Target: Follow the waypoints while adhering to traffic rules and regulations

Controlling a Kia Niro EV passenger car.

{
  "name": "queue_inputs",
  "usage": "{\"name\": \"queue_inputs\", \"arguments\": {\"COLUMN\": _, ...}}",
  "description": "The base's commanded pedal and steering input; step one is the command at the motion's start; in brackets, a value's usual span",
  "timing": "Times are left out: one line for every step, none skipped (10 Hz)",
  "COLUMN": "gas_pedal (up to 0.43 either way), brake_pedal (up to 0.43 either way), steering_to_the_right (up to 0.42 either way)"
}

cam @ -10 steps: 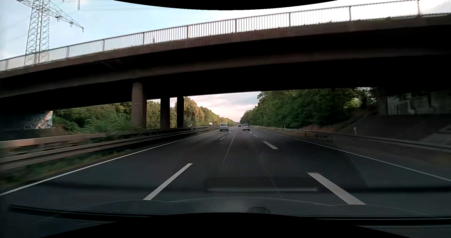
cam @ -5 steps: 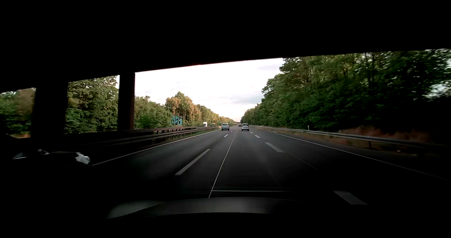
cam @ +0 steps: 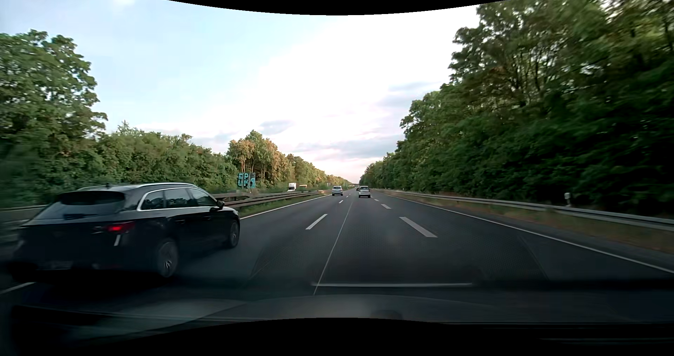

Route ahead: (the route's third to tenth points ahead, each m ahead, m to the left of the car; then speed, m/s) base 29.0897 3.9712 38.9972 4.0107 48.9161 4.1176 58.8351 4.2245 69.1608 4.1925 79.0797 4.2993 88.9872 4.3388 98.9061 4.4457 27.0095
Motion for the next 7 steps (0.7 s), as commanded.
{"name": "queue_inputs", "arguments": {"gas_pedal": 0.220, "brake_pedal": 0.000, "steering_to_the_right": -0.003}}
{"name": "queue_inputs", "arguments": {"gas_pedal": 0.220, "brake_pedal": 0.000, "steering_to_the_right": -0.003}}
{"name": "queue_inputs", "arguments": {"gas_pedal": 0.220, "brake_pedal": 0.000, "steering_to_the_right": -0.003}}
{"name": "queue_inputs", "arguments": {"gas_pedal": 0.228, "brake_pedal": 0.000, "steering_to_the_right": -0.004}}
{"name": "queue_inputs", "arguments": {"gas_pedal": 0.228, "brake_pedal": 0.000, "steering_to_the_right": -0.004}}
{"name": "queue_inputs", "arguments": {"gas_pedal": 0.248, "brake_pedal": 0.000, "steering_to_the_right": -0.004}}
{"name": "queue_inputs", "arguments": {"gas_pedal": 0.248, "brake_pedal": 0.000, "steering_to_the_right": -0.004}}
